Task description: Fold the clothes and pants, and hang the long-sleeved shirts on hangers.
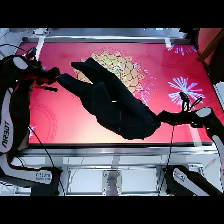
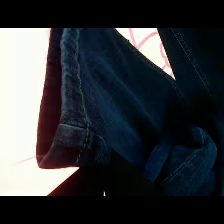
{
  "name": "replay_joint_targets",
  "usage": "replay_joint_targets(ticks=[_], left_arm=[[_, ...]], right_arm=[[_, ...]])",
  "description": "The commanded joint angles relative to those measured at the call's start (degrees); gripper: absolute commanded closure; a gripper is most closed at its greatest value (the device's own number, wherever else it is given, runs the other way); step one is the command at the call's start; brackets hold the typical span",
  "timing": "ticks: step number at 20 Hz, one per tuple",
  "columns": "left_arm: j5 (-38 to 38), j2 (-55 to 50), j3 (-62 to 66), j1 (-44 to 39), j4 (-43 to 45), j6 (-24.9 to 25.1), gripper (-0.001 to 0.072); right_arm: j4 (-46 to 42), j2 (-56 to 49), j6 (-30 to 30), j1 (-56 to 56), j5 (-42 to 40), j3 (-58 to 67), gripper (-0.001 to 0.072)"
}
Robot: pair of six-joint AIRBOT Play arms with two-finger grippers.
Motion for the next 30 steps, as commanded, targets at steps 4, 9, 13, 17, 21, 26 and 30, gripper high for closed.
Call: replay_joint_targets(ticks=[4,9,13,17,21,26,30], left_arm=[[-3.39,2.25,0.07,0.39,0.7,0.07,0.0694],[-7.3,13.49,0.07,5.29,7.82,0.09,0.0694],[-17.27,24.9,0.07,11.3,21.97,0.11,0.0694],[-24.2,29.83,-0.11,12.81,23.02,0.59,0.0694],[-25.18,29.68,-3.37,12.85,27.76,1.16,0.0694],[-24.0,28.94,-13.44,12.85,29.0,1.14,0.0695],[-21.38,27.32,-20.57,12.85,29.0,-0.22,0.0694]], right_arm=[[7.54,-8.66,-5.97,0.09,1.53,1.03,0.0671],[2.89,-2.19,-5.66,-4.55,18.38,19.78,0.0672],[-6.19,5.81,0.44,-10.45,22.97,40.02,0.0672],[-4.17,7.93,0.57,-8.52,16.35,48.15,0.0673],[-7.08,1.79,8.28,-6.21,6.78,48.11,0.0673],[-2.34,-14.38,14.73,-0.87,-4.7,48.11,0.0673],[1.22,-26.8,22.75,4.39,-22.34,48.13,0.0646]])
